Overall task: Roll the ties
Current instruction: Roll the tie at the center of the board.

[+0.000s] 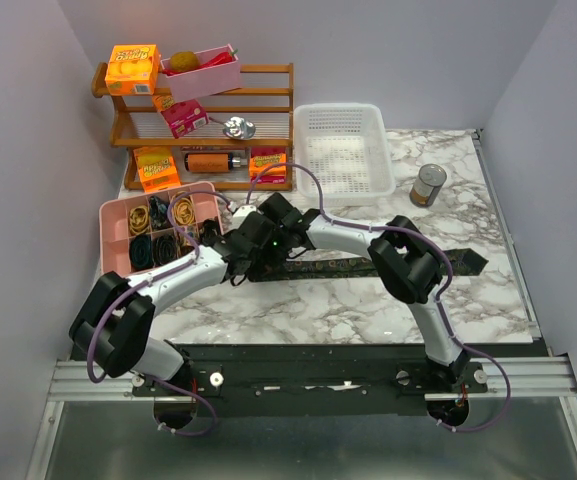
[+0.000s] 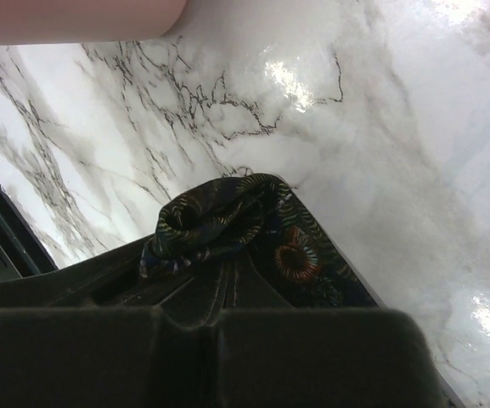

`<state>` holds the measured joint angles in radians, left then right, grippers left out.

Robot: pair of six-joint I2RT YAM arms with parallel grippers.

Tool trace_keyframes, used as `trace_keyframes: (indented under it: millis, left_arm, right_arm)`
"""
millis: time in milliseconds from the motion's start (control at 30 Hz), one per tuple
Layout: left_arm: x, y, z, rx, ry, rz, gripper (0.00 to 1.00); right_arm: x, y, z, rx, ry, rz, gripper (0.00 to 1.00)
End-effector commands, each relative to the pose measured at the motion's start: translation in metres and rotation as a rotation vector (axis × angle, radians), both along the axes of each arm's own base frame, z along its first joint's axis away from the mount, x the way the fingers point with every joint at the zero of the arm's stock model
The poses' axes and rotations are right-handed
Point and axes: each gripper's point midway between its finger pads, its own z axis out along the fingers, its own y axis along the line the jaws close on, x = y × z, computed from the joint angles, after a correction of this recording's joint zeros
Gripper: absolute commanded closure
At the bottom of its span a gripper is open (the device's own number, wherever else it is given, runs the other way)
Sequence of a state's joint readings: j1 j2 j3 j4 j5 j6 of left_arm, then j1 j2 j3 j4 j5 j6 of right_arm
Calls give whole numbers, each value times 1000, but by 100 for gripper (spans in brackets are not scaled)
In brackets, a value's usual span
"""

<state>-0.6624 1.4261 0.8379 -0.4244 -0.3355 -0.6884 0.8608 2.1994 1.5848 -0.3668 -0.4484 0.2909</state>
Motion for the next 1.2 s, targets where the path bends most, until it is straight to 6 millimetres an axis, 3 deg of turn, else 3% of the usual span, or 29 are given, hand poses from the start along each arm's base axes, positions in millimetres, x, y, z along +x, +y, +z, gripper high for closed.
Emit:
trace_keyframes:
  millis: [0, 100, 233, 467, 700, 1000, 1167]
  left_arm:
    - [6, -1, 11, 77, -47, -26, 100]
    - [3, 8, 13, 111, -45, -11, 100]
    - [2, 18, 19, 144, -61, 13, 100]
    - [-8, 46, 25, 248, -58, 54, 100]
    - [-14, 69, 22, 372, -31, 86, 100]
    - [-13, 61, 6, 441, 22, 45, 100]
    - [-11, 45, 1, 468, 30, 17, 100]
  right_arm:
    - [-16, 14, 30, 69, -25, 62, 100]
    - [-12, 13, 48, 83, -62, 50, 100]
    - [-7, 7, 56, 63, -90, 28, 100]
    - [12, -22, 47, -14, -120, -47, 99]
    - [28, -49, 51, -36, -145, -103, 100]
    - [32, -68, 37, -75, -125, -141, 100]
    - [32, -72, 37, -81, -125, -149, 100]
